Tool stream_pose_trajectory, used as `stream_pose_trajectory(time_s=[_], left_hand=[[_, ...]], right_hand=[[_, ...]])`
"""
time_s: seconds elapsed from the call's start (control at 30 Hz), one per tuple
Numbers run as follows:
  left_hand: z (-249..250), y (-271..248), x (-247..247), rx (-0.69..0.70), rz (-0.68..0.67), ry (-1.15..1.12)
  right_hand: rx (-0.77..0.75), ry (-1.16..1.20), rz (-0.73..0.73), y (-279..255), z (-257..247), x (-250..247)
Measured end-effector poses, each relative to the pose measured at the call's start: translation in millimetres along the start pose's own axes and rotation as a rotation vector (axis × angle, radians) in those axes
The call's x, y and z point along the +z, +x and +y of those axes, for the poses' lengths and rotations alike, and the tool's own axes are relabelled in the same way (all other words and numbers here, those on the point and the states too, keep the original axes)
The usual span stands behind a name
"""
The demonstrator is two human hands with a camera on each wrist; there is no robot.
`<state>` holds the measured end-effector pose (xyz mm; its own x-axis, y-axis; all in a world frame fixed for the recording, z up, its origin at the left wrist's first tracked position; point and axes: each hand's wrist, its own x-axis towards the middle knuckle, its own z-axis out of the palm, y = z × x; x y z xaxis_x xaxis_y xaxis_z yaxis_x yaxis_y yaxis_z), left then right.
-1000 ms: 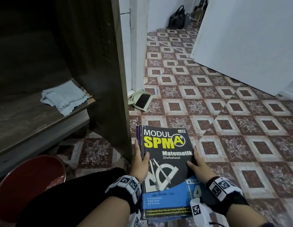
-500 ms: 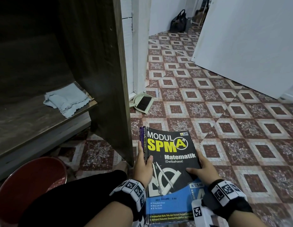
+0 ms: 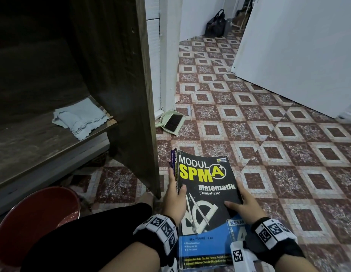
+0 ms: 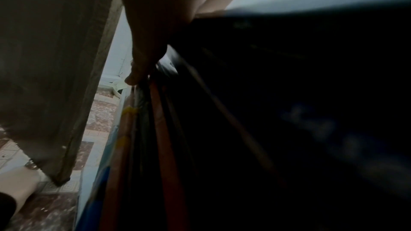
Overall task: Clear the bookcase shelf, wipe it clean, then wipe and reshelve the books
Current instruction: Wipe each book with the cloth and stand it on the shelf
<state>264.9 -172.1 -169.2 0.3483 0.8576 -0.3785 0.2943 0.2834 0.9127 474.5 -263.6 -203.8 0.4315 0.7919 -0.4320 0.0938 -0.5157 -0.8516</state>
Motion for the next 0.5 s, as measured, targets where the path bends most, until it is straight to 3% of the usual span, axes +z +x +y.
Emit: stream_pose_trajectory(time_s=[0.27, 0.5], left_hand=[[6, -8, 5, 0.071, 0.025, -0.010], [12, -12, 8, 0.128, 0.034, -0.013]], right_hand=[[-0.029, -0.057, 0.019, -7, 0, -3], [0.022, 0.096, -0.016, -2, 3, -3]])
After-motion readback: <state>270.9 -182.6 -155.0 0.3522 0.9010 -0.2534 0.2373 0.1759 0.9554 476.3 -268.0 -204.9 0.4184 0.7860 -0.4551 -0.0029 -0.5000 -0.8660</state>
